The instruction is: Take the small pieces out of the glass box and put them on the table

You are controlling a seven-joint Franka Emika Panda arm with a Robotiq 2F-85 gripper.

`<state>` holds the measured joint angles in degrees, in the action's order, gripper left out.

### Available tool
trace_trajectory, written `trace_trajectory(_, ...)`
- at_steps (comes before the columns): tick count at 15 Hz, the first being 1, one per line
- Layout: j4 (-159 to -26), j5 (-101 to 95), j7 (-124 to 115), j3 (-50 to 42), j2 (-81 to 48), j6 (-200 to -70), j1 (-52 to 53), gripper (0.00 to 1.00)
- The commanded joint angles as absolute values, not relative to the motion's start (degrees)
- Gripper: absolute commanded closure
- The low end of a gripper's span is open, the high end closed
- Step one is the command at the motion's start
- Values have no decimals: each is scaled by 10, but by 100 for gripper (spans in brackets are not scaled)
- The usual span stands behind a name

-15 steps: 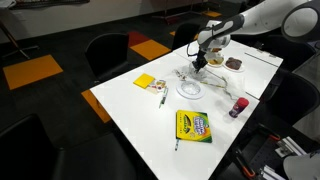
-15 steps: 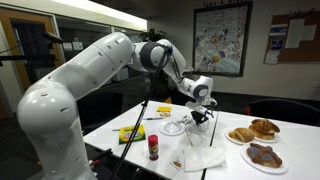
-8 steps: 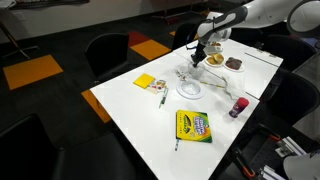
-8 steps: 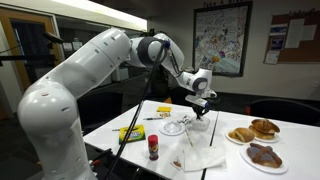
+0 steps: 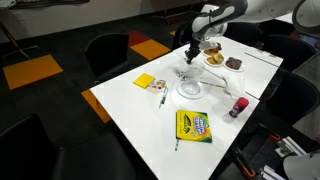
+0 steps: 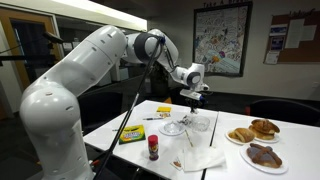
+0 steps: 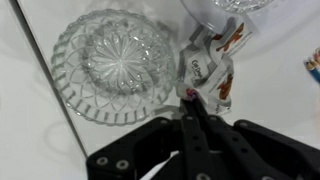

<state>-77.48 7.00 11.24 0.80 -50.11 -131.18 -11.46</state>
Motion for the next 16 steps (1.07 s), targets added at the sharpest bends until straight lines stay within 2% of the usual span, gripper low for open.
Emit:
trace_trajectory(1,-784,62,154,27,-516,-1326,-107,99)
trace_trajectory(2,-780,62,162,31,-524,-1324,-104,99)
trace_trajectory(3,-775,62,170,35,-533,-1313,-103,89)
trace_trajectory(4,-773,61,173,36,-539,-1306,-102,70)
trace_trajectory(14,-799,2,144,-11,-469,-1317,-100,0)
trace_trajectory(16,-795,7,145,-10,-459,-1320,-105,0)
